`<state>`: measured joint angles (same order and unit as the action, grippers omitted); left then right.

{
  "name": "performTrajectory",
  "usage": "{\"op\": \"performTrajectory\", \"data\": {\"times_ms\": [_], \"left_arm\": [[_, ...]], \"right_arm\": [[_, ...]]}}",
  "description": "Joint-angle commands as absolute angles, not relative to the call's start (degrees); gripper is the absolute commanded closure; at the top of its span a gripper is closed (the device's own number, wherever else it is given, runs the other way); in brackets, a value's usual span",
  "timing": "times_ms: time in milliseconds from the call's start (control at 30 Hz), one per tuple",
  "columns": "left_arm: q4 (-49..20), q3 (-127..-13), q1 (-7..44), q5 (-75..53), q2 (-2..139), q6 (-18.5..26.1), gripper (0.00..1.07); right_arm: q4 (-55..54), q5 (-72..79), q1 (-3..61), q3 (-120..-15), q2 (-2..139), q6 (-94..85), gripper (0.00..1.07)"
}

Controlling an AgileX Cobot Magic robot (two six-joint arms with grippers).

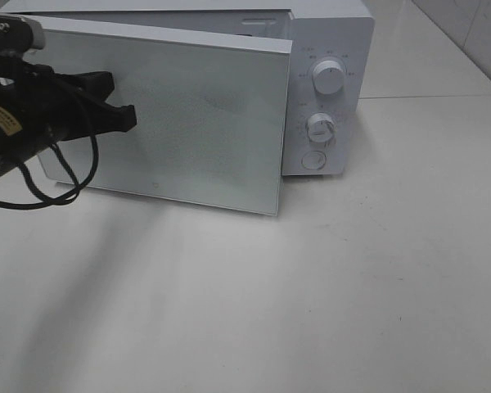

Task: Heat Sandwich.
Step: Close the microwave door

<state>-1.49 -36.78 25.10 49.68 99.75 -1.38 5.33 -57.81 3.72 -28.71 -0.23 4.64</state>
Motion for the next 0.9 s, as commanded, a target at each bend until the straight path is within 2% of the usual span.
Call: {"op": "performTrajectory", "data": {"times_ms": [33, 400, 900], "left_arm": [[-3.15, -39.59, 27.04, 49.27, 101.81, -1.2, 1.07], [-4.64, -48.36, 31.63, 46.47, 108.69, -1.2, 1.07], [-7.05, -60.39, 33.92, 42.51, 115.05, -1.2, 1.07]], "right_arm": [[5.44, -56.95, 3.5, -28.59, -1.78, 4.41, 0.31], [5.44, -56.95, 3.5, -28.59, -1.78, 4.41, 0.31], [5.44, -56.95, 3.5, -28.59, -1.78, 4.35, 0.31]]}}
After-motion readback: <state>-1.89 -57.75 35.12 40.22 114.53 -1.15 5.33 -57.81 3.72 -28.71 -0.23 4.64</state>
